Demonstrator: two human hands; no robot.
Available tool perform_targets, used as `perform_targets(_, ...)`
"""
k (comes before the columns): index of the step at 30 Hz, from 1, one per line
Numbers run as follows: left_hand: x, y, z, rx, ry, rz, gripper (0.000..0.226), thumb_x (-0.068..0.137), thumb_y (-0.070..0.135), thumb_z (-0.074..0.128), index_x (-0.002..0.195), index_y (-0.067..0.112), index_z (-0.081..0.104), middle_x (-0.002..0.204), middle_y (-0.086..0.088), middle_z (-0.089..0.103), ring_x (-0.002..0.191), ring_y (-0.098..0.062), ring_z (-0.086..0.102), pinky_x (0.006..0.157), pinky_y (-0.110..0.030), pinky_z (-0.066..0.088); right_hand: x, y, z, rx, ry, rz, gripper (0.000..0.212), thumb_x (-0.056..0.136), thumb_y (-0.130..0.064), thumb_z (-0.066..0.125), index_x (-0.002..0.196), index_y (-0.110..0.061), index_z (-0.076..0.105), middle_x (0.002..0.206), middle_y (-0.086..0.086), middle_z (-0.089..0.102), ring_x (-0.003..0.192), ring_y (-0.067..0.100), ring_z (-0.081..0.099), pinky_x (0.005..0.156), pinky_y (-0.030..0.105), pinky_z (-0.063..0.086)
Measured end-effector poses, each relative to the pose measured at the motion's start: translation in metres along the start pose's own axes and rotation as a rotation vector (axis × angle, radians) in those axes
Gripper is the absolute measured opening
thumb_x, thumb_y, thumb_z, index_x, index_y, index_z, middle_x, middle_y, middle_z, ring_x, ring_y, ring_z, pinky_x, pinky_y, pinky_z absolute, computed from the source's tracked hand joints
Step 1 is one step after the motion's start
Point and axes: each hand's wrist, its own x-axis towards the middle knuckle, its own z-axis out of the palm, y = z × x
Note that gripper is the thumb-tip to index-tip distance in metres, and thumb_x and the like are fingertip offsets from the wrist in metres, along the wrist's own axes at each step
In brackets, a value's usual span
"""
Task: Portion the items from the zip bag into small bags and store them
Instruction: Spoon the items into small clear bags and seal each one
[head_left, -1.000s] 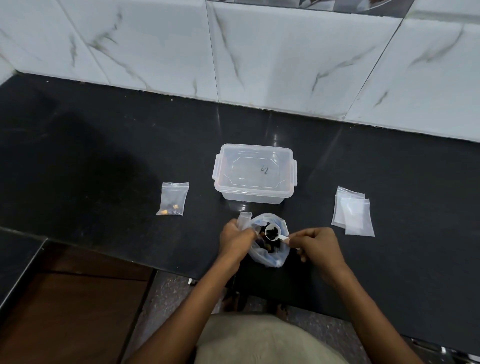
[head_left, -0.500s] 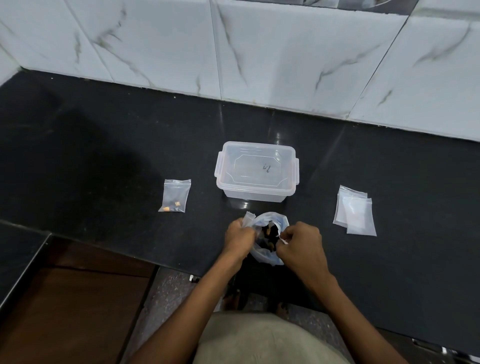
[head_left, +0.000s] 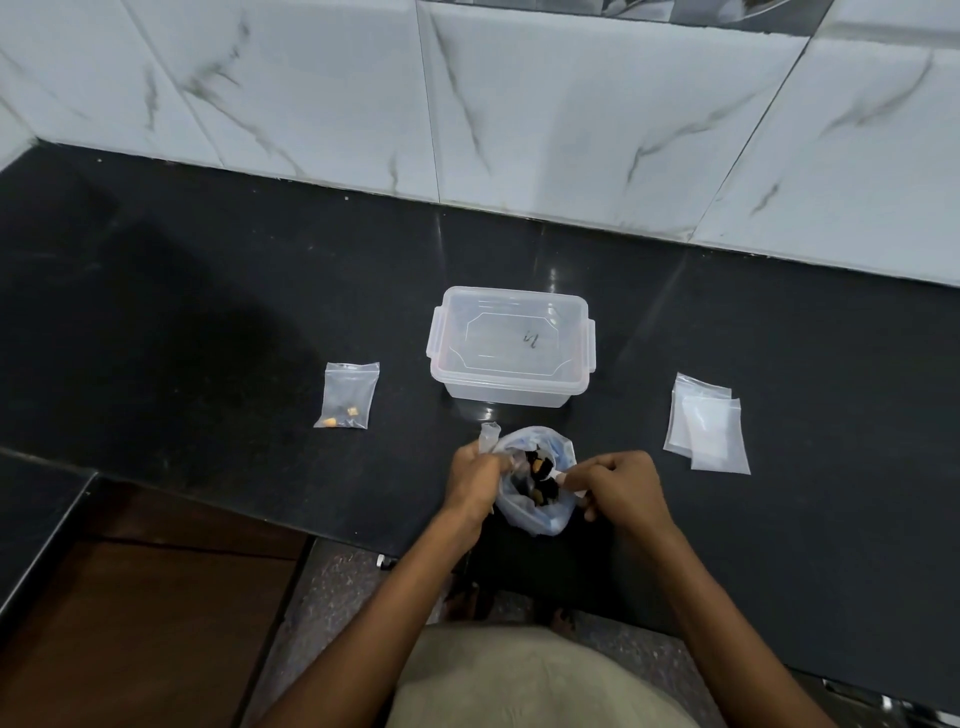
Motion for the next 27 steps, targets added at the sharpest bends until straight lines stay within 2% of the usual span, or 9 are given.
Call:
perform_targets(3,0.0,0.002,-0.001,0.025,0.015,0.002,0.014,0.084,-0.001,0.061,0.084,0.008,0.072,0.076,-0.005,0.071,0.074,-0.02,0.067,0.071,-0.033,0.053,0.003,0.003,-0.002,0.171,-0.023,0.112,0.009,0.072,0.002,0.078,0.071,0.01,0.074,0.056,0.015,0.06,0.043,0.018,0.048,0.041,0.026,0.041)
perform_targets(7,0.001,-0.001,-0.004,0.094,0.042,0.047,0.013,0.084,0.003,0.064,0.081,0.015,0.07,0.071,0.003,0.069,0.069,-0.013,0.065,0.066,-0.029,0.052,0.004,0.007,-0.004,0.276,-0.013,0.148,0.005,0.072,0.006,0.075,0.076,0.009,0.076,0.059,0.012,0.065,0.046,0.016,0.049,0.041,0.023,0.039)
perform_targets(12,0.003,-0.004,-0.008,0.126,0.079,0.07,0.005,0.082,0.013,0.071,0.087,0.014,0.072,0.079,-0.002,0.073,0.076,-0.018,0.069,0.075,-0.037,0.058,0.002,0.008,-0.007,0.256,-0.051,0.077,0.003,0.075,0.004,0.076,0.073,0.004,0.078,0.056,0.013,0.062,0.044,0.013,0.047,0.04,0.022,0.037)
perform_targets(18,0.002,-0.003,-0.008,0.154,0.14,0.109,0.006,0.085,0.013,0.07,0.091,0.014,0.071,0.085,-0.005,0.073,0.079,-0.018,0.068,0.071,-0.033,0.056,0.005,0.0,-0.018,0.196,-0.178,0.039,0.006,0.078,0.005,0.075,0.075,0.002,0.079,0.055,0.013,0.06,0.045,0.014,0.047,0.04,0.021,0.036)
perform_targets(21,0.0,-0.003,-0.008,0.2,0.147,0.166,0.02,0.081,0.017,0.075,0.097,0.016,0.064,0.096,-0.006,0.071,0.086,-0.02,0.068,0.072,-0.031,0.056,0.003,-0.006,-0.02,0.195,-0.184,0.008,0.006,0.077,0.005,0.075,0.075,0.002,0.079,0.055,0.014,0.06,0.046,0.015,0.047,0.04,0.021,0.036)
perform_targets(24,-0.001,-0.002,-0.01,0.25,0.155,0.275,0.036,0.073,0.026,0.081,0.098,0.022,0.055,0.103,-0.005,0.063,0.094,-0.022,0.064,0.082,-0.041,0.057,-0.002,-0.017,-0.024,0.177,-0.189,-0.042,0.007,0.079,0.003,0.075,0.076,-0.001,0.08,0.057,0.013,0.064,0.047,0.013,0.049,0.041,0.02,0.037)
perform_targets(27,-0.006,0.001,-0.011,0.287,0.23,0.44,0.042,0.072,0.03,0.081,0.102,0.024,0.052,0.104,0.003,0.055,0.102,-0.021,0.058,0.09,-0.045,0.053,-0.009,-0.03,-0.027,0.18,-0.182,-0.095,0.011,0.08,0.002,0.076,0.074,-0.005,0.081,0.061,0.013,0.067,0.048,0.012,0.05,0.042,0.02,0.037)
